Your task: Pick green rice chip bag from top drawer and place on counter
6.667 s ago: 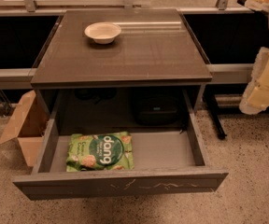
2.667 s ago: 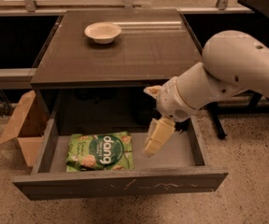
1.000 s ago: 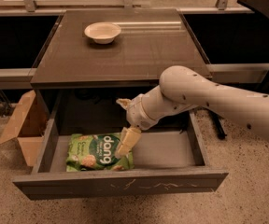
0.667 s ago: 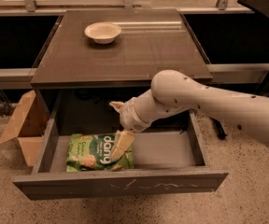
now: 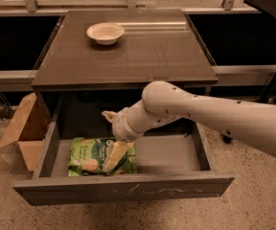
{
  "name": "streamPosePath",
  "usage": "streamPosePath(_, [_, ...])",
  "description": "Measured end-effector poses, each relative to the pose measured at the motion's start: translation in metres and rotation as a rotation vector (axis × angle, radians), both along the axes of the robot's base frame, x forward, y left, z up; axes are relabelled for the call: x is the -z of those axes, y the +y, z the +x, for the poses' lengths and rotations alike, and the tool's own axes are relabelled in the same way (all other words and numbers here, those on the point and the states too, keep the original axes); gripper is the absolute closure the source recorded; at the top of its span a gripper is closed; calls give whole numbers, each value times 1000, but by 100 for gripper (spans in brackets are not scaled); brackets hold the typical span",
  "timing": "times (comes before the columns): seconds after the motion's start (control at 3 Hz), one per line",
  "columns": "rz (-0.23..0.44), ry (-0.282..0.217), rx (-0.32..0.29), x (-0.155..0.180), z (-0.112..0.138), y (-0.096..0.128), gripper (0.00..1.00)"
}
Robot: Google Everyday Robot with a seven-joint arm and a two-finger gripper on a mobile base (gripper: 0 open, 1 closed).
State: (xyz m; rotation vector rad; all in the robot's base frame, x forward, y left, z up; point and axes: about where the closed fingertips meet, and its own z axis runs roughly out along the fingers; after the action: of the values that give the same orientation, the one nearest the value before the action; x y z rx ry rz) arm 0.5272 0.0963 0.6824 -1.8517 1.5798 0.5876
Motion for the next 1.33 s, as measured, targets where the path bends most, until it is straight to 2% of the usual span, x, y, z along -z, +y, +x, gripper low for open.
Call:
streamPosePath(0.67, [-27, 9, -6, 28, -1, 12, 0])
streamPosePath(1.33, [-57, 45, -2, 62, 5, 16, 0])
